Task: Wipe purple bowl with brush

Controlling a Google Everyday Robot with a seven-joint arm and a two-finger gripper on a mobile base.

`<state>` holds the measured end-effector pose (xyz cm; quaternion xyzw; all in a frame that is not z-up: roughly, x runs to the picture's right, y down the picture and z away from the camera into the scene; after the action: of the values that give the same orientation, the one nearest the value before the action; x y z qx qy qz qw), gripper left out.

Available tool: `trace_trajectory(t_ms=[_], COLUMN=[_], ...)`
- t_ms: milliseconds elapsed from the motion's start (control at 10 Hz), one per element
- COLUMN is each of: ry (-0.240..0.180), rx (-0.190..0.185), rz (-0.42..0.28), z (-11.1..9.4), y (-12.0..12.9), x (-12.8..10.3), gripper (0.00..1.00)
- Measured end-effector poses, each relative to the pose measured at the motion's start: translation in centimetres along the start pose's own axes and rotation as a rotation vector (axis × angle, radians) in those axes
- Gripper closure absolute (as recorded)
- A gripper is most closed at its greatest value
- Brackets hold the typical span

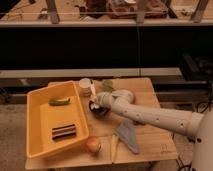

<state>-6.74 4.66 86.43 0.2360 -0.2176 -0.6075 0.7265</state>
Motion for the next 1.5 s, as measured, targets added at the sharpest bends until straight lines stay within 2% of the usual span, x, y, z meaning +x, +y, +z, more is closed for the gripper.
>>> trace_trajectory(t_ms=[400, 800, 1000, 1200, 1500], ry=[0.007, 0.059, 0.086, 0.106, 0.115], rx=[-0.041, -0.13, -0.16, -0.162, -0.124], rz=[0.028, 0.036, 0.033, 0.023, 0.004], z=[-1.9, -4.6, -5.5, -4.7, -3.1], y=[1.0, 4.3, 6.2, 6.6, 5.9], x=[-0.8, 0.1, 0.8, 2.1, 3.4], gripper=[1.0, 1.0, 1.0, 1.0, 1.0])
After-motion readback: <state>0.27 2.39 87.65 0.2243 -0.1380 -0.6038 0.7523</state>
